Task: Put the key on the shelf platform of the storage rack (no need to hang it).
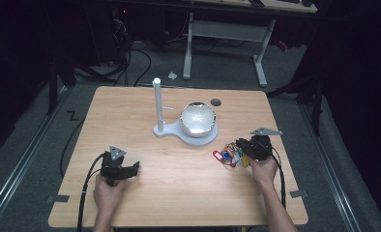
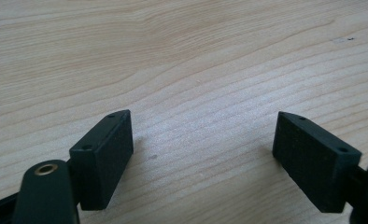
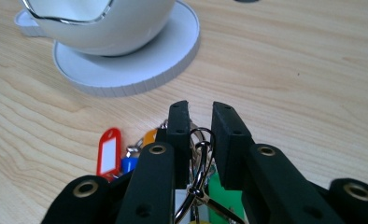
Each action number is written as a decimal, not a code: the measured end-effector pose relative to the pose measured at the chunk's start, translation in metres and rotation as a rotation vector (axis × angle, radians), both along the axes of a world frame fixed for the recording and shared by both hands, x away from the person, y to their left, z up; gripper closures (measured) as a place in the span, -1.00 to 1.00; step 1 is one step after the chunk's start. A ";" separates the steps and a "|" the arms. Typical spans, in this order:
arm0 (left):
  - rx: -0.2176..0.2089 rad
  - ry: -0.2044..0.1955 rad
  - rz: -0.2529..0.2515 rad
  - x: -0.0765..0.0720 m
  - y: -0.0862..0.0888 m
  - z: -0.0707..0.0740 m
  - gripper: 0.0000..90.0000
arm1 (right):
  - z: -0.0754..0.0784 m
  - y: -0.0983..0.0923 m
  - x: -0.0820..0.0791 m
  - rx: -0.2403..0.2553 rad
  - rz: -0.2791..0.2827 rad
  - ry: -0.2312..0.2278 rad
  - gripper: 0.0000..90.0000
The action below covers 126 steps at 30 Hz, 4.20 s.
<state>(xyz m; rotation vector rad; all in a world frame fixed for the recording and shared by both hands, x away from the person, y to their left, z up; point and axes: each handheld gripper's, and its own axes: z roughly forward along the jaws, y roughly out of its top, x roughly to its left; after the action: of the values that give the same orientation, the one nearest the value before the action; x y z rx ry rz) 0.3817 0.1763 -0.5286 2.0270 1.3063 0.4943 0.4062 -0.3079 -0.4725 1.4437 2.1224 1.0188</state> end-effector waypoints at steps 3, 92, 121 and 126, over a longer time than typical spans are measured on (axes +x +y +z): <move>0.000 0.000 0.000 0.000 0.000 0.000 -0.54 | 0.008 0.001 -0.001 0.001 0.014 -0.015 0.75; -0.001 -0.001 0.001 0.000 0.000 0.000 -0.54 | 0.148 0.028 0.007 0.019 0.212 -0.229 0.75; -0.001 -0.001 0.001 0.000 0.000 0.000 -0.54 | 0.177 0.046 0.028 0.053 0.260 -0.250 0.75; -0.002 -0.001 0.001 0.000 0.000 0.000 -0.54 | 0.183 0.050 0.032 0.051 0.266 -0.248 0.75</move>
<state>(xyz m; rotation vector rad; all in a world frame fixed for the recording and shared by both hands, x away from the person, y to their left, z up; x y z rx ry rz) 0.3817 0.1764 -0.5287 2.0243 1.3070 0.4943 0.4378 -0.2578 -0.2894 1.0105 2.1532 1.2835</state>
